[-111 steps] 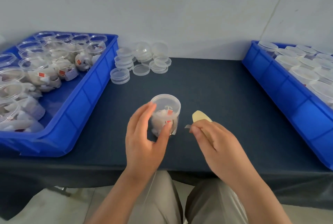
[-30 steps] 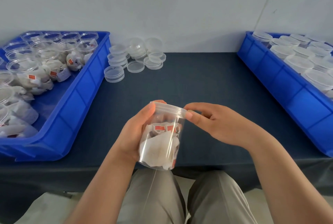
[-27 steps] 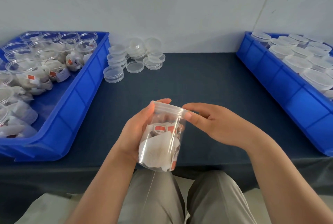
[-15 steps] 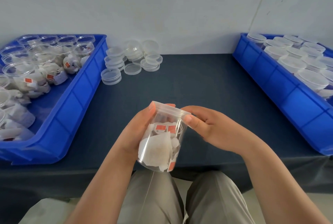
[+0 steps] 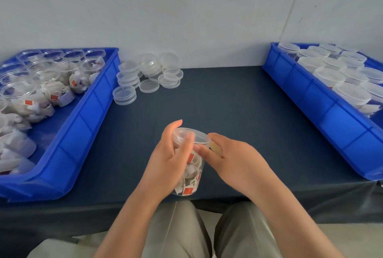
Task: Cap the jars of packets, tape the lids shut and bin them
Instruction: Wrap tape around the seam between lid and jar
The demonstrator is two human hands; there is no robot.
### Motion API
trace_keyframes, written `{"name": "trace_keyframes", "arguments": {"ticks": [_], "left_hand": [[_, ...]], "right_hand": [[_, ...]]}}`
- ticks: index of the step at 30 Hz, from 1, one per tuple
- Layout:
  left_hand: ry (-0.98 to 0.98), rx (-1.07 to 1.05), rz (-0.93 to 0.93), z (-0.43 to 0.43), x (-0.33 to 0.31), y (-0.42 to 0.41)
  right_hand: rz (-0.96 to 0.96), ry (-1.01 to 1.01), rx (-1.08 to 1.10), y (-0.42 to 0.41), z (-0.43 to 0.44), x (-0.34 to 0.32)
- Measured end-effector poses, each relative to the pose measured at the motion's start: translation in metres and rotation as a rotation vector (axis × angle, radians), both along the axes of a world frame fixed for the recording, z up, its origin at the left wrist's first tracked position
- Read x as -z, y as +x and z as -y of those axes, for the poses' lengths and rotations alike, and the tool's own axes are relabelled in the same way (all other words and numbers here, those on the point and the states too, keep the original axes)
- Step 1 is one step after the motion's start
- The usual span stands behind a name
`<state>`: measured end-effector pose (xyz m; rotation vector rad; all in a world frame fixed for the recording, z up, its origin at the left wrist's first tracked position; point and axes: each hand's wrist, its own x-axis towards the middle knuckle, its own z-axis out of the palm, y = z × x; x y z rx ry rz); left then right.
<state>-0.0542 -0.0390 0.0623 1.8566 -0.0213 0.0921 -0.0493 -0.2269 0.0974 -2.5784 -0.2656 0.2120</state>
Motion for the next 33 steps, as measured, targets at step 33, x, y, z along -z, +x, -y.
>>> {"name": "trace_keyframes", "arguments": {"ticks": [33], "left_hand": [[-0.220,0.104,-0.135,-0.038,0.027,0.043]], "right_hand": [[-0.078,0.114,-0.095,0.045,0.061,0.022]]}}
